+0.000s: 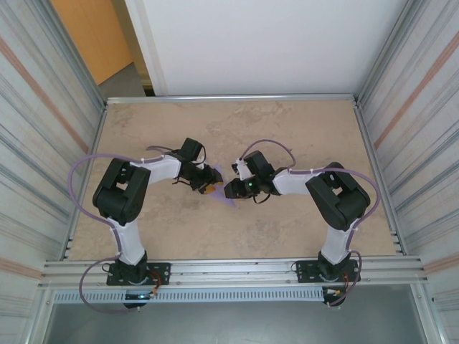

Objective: Fold a paper plane with a square sheet of paper (pick it up from the middle)

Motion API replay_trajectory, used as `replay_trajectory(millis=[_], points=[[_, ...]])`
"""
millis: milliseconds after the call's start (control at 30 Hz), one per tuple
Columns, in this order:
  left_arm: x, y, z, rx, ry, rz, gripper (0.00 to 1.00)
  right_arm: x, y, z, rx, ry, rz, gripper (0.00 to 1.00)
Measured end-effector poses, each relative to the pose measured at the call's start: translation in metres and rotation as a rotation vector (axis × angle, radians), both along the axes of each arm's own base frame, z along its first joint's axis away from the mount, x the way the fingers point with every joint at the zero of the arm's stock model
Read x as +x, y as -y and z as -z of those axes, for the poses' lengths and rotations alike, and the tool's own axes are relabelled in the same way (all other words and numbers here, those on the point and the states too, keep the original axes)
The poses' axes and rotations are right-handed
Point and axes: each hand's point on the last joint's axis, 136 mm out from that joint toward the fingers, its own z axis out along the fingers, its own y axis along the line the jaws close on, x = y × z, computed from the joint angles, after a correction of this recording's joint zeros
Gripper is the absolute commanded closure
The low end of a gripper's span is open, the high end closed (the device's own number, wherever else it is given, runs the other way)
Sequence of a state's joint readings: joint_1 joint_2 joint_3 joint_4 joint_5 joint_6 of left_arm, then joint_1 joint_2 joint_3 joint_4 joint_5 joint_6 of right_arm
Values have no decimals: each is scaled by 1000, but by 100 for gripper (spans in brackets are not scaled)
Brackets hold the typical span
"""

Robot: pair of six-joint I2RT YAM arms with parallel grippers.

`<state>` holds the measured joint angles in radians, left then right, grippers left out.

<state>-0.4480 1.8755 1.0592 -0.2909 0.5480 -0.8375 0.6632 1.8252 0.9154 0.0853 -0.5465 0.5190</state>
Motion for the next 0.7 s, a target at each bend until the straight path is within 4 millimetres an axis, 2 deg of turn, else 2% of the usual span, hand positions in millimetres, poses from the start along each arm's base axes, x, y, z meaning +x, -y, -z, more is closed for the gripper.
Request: replay_trajectory(millis=[300,700], points=[[0,0,1,2,-2,0,61,-3,1,13,-24,-23,-21,73],[0,0,0,4,-5,2,61,-2,3,17,-14,-39,-29,84]])
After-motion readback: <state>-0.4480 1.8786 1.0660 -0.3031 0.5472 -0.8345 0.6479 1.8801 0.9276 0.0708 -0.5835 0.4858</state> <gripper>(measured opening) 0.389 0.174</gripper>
